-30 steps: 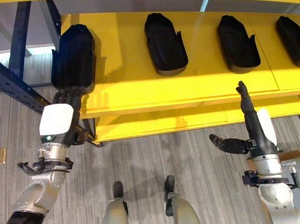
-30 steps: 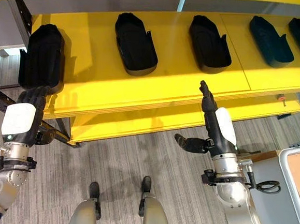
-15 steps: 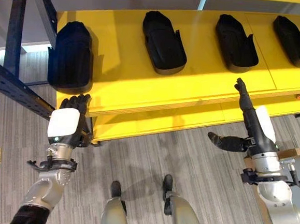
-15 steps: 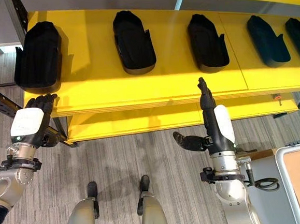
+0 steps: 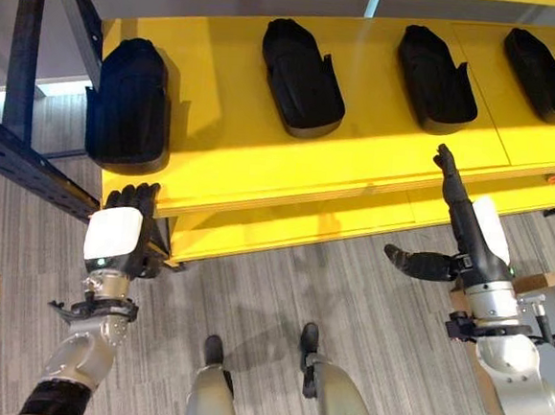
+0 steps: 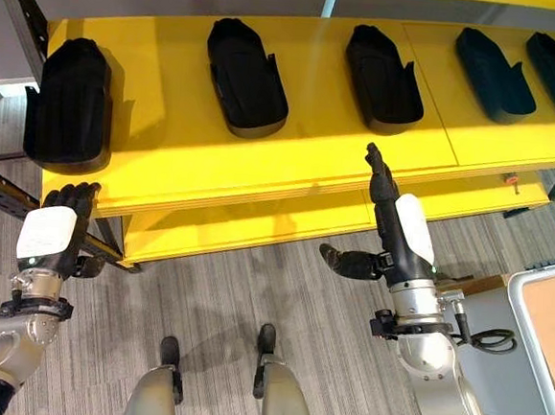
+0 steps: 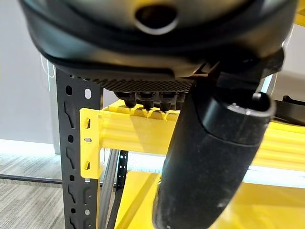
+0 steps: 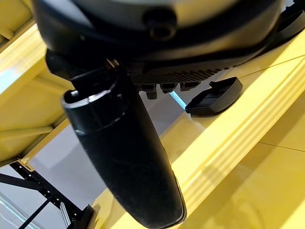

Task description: Move parts from the plastic box to the shelf.

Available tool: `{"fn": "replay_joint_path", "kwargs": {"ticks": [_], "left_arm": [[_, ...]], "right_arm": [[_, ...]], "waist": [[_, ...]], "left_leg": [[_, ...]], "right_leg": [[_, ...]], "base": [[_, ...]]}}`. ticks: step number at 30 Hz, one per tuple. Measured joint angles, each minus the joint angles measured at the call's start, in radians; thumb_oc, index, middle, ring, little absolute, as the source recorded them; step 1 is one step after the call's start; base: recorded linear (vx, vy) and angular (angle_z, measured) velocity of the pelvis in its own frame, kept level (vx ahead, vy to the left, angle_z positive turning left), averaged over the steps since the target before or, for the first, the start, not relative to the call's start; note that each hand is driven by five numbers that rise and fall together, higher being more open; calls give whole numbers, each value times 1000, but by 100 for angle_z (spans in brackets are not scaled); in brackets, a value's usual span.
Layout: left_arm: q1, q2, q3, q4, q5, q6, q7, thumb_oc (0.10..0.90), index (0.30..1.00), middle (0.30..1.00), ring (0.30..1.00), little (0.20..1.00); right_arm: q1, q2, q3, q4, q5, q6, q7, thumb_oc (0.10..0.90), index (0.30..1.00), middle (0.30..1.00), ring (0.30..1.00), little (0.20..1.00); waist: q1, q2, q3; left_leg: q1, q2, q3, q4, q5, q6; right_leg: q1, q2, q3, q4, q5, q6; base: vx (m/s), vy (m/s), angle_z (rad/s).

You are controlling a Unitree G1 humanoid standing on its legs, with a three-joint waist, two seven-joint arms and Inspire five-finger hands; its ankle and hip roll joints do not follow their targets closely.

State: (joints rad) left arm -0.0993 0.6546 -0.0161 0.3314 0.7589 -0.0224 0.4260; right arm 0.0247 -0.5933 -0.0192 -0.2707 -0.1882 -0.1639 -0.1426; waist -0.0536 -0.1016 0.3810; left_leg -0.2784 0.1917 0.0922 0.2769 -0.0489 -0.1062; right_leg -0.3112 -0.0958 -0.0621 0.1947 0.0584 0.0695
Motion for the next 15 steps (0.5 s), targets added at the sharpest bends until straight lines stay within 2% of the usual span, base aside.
{"fn": "replay_joint_path", "kwargs": {"ticks": [7, 15], "left_arm": [[-39, 33, -31, 44, -2, 8, 30, 900, 1000, 1000, 1000, 1000], [-84, 34, -43, 77, -9, 19, 48, 900, 1000, 1000, 1000, 1000]], "right_arm": [[-5, -1, 10, 0, 0, -1, 0, 900, 1000, 1000, 1000, 1000], [-7, -3, 16, 0, 1, -3, -1, 900, 1000, 1000, 1000, 1000]], "waist": [[0, -12, 6], [0, -19, 10]], "left_leg": [[-11, 1, 0, 14, -3, -3], [-33, 1, 1, 37, -7, -4]], "right_leg": [[-12, 0, 2, 9, -2, 1], [-31, -1, 9, 23, -1, 2]], "base": [[0, 0, 0], [0, 0, 0]]}}
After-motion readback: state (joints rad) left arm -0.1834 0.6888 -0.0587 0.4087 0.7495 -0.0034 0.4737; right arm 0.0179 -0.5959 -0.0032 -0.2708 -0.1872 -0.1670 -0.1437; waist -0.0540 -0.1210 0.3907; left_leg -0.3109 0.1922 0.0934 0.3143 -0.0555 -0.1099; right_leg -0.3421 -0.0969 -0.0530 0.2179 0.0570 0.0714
